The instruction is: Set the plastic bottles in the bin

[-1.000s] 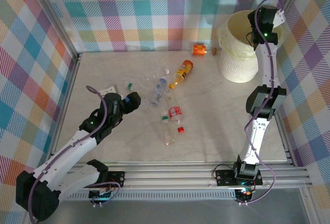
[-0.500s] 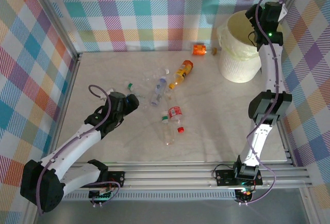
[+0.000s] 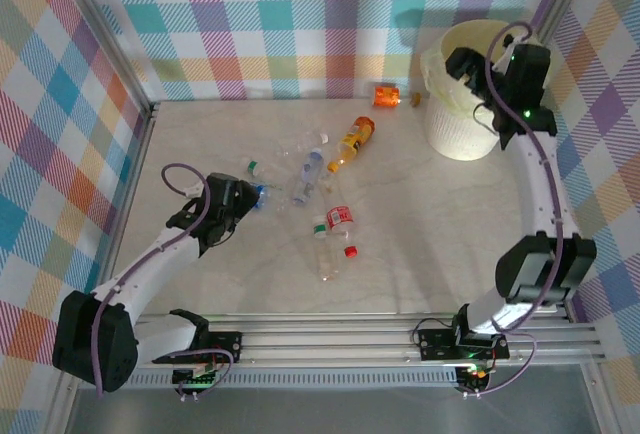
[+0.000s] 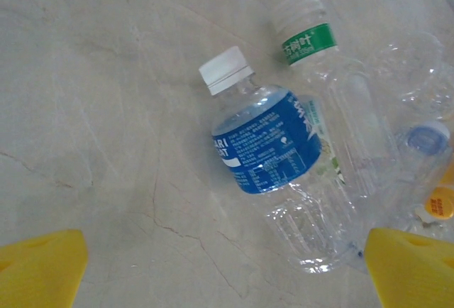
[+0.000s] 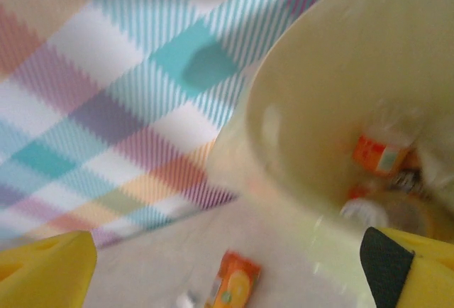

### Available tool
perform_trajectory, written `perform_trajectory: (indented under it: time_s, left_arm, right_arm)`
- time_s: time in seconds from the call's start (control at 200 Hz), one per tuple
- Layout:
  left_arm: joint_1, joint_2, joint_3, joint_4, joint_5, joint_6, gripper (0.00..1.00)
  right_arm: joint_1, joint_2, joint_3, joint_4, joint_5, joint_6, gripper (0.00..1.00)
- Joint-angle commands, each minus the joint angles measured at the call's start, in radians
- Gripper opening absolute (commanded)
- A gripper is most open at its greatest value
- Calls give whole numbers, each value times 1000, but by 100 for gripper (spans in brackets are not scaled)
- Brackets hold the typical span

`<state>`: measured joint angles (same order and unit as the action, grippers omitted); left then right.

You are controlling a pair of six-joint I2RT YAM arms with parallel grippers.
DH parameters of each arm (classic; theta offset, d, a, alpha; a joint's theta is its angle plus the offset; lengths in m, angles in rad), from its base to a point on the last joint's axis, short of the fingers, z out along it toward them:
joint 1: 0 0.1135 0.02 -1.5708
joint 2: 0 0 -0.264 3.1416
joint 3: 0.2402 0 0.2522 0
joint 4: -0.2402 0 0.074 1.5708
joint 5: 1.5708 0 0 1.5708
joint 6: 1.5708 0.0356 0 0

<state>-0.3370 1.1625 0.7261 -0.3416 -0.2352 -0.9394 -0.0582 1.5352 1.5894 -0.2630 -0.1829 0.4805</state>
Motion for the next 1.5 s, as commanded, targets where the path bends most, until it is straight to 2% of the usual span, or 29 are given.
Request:
perform_trajectory:
  time_s: [0.0, 0.265, 0.525, 0.755, 0.98, 1.12, 1.495]
  left_arm:
    - [29, 25, 44, -6, 44, -39, 100]
    - [78, 98, 101, -30, 59, -55, 100]
    - [128, 212, 150, -13, 119, -74, 100]
    - [144, 292, 174, 34, 144, -107, 100]
    - [145, 424, 235, 136, 276, -129, 100]
    - [145, 472, 239, 181, 290, -155, 99]
    - [140, 580, 236, 256, 325, -153, 86]
  right_arm:
    - [21, -113, -140, 114, -154, -32, 100]
    - [39, -295, -430, 126, -201, -54, 100]
    - [40, -372, -582, 129, -199, -90, 100]
    - [40, -379, -588, 117, -193, -103, 100]
    - [40, -385, -590, 108, -199, -108, 100]
    - [39, -396, -597, 94, -191, -118, 100]
    - [39, -386, -594, 93, -199, -114, 100]
